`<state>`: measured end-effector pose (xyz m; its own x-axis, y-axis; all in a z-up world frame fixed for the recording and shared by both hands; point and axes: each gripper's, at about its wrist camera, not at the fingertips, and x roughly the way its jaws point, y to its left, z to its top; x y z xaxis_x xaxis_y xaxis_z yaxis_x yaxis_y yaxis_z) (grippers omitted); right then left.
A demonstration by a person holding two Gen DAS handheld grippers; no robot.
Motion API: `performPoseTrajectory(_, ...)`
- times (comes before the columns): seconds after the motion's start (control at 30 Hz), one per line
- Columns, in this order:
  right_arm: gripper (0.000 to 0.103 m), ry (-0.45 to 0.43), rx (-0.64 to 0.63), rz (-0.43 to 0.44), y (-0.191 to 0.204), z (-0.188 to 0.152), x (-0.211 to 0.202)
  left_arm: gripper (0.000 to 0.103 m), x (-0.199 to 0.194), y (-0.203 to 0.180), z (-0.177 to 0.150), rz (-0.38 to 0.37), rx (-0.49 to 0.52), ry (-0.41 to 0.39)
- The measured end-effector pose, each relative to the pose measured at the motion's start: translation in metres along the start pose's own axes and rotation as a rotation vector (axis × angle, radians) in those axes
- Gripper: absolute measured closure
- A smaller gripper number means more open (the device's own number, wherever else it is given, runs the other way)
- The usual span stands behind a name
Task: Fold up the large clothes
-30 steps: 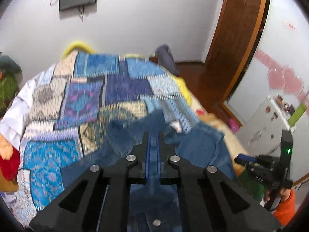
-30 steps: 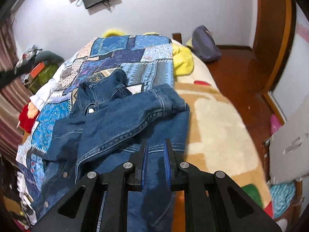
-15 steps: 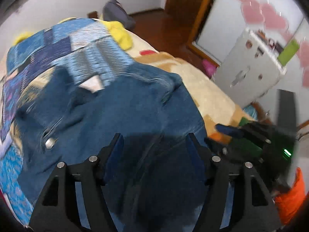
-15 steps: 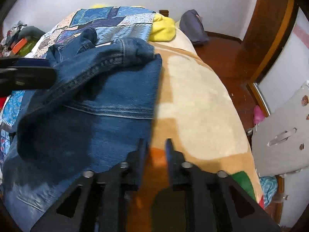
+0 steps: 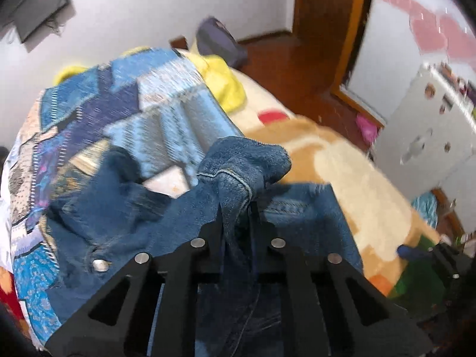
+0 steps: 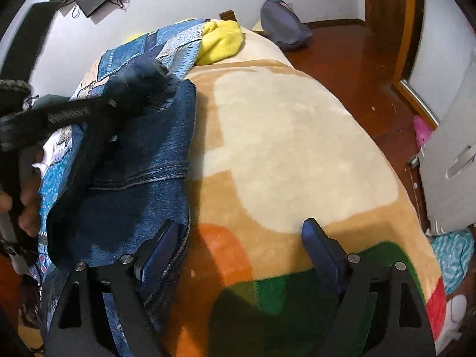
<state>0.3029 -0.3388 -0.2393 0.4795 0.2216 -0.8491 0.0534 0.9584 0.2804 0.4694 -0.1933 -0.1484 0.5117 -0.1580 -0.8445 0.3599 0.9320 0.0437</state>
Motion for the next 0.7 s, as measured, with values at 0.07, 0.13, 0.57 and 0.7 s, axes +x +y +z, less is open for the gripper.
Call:
performPoseTrajectory(0.07, 0.019, -0.003, -0.003, 0.028, 0.004, 0.003, -0.004, 0.092, -0.025, 0.016, 0.001, 0.006, -0.019, -0.057)
performPoseTrajectory(0.13, 0.019, -0.010, 0.013, 0.066, 0.009, 0.007, -0.011, 0.093, -0.058, 0.041, 0.001, 0.022, -0.043, -0.126)
performPoseTrajectory(0.57, 0.019, -0.082, -0.016, 0.115, 0.074, 0.027, -0.034, 0.096, -0.191, 0.195, -0.067, 0.161, -0.217, -0.344)
performPoseTrajectory(0.7, 0.019, -0.040, -0.051, 0.078, 0.097, 0.023, -0.017, 0.096, -0.177, 0.224, -0.107, 0.166, -0.263, -0.296)
